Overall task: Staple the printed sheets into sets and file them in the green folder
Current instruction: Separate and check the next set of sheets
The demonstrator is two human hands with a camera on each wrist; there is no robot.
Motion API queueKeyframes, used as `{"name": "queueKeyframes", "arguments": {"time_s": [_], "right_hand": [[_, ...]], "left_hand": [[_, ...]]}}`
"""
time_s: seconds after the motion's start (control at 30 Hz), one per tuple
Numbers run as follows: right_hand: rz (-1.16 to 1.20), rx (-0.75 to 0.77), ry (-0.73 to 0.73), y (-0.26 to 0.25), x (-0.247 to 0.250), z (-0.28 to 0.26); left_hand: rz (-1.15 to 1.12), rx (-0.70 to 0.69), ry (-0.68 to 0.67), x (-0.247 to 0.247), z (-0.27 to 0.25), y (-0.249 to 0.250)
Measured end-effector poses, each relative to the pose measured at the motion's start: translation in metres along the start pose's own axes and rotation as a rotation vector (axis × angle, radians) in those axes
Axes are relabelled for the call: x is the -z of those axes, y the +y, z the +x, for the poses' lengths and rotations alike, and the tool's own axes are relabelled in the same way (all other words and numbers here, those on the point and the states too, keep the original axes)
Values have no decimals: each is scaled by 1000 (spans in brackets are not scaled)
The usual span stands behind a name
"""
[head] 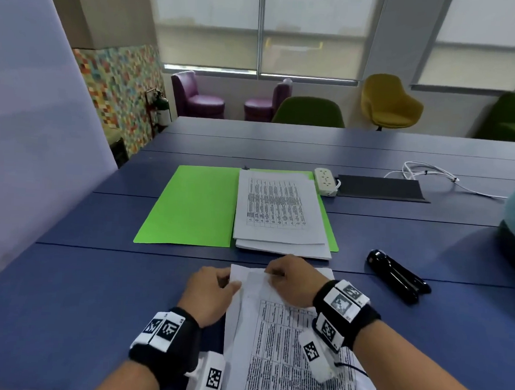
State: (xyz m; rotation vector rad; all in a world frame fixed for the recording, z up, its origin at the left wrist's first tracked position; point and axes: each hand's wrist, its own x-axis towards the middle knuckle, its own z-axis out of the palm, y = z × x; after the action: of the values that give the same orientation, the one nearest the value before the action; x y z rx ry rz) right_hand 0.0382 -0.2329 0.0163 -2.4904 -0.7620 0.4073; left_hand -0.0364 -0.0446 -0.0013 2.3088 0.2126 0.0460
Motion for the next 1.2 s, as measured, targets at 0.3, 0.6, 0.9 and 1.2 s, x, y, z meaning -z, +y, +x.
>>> {"name": "queueKeyframes", "arguments": {"time_s": [0.3,0.6,0.9,1.2], "right_hand": [[44,-1,0,-2,0,0],[202,52,91,2,-2,3],[170,-4,385,2,15,-4],[1083,-72,121,28,78,-73]], "left_hand": [[142,-81,81,-12,-8,0],[-302,-22,-202,-18,-13,3],[-520,58,-126,-28,-22,12],[-886,-144,85,43,-18,82]]}}
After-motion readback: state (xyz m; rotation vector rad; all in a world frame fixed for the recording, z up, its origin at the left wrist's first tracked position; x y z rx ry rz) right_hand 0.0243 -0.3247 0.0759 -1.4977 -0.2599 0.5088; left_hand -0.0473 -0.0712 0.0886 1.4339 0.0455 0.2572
